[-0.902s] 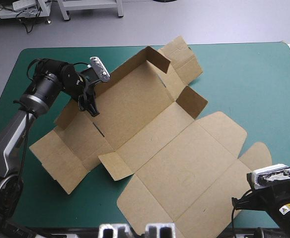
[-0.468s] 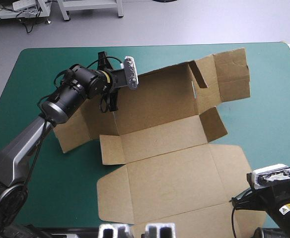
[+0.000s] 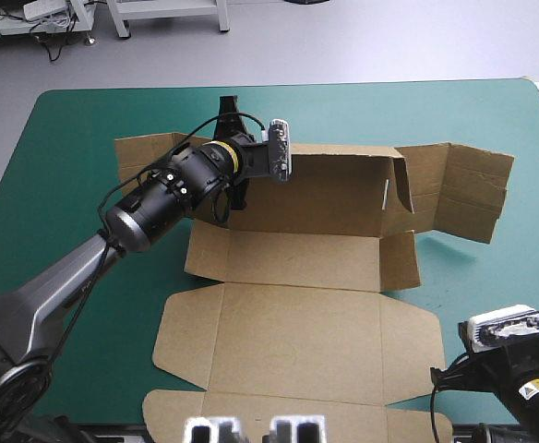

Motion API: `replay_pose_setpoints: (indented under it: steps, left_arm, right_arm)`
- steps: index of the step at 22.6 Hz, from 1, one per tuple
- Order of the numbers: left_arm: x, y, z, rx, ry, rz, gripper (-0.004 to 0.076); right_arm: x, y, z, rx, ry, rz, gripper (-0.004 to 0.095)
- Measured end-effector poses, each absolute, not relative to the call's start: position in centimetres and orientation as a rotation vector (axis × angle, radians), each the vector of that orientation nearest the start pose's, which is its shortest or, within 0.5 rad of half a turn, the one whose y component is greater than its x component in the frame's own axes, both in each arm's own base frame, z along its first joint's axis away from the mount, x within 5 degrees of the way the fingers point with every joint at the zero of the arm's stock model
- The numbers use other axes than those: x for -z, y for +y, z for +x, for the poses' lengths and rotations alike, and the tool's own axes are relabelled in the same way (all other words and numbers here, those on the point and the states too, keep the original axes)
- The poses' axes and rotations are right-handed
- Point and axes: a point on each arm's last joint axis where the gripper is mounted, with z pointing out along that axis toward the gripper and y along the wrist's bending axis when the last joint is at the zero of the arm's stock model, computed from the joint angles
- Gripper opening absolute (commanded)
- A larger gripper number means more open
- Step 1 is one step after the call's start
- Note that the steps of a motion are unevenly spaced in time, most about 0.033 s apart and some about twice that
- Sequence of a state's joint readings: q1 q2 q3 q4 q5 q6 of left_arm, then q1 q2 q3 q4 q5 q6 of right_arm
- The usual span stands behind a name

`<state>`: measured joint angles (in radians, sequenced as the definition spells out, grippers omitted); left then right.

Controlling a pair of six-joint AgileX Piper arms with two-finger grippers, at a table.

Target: Fold the box

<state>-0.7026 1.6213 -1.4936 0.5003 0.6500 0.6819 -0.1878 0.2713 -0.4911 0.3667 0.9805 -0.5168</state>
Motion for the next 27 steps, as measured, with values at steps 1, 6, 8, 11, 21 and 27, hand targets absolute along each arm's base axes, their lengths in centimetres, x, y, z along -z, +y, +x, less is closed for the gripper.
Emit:
replay_pose_setpoints:
  steps: [1,6,8,11,21,27]
  left_arm:
    - [-36.1,-22.3,30.0,-0.553,1.497,1.623,-0.0008]
    - [-34.6,-21.9,28.5,-0.594,1.443,1.573,-0.0008]
    - [-33.9,-21.6,27.6,-0.605,1.425,1.555,-0.0008]
    - [-32.8,-21.2,25.3,-0.612,1.386,1.528,-0.0008]
    - [-31.3,-21.6,21.3,-0.647,1.261,1.397,-0.0008]
    - [-31.4,-21.3,21.4,-0.678,1.281,1.36,-0.0008]
  right_arm:
    - [-28.1,1.9,4.5,-0.055,2.159,-0.294,-0.0013]
    - [-28.1,2.0,4.5,-0.066,2.156,-0.292,-0.0013]
    - [-28.3,2.1,4.4,-0.081,2.147,-0.289,-0.0013]
    - [-29.6,2.2,4.2,-0.081,2.1,-0.288,-0.0013]
    - [-42.1,1.7,8.3,-0.13,1.965,-0.205,-0.0013]
    - [-46.4,0.5,15.7,-0.179,2.02,-0.202,-0.0013]
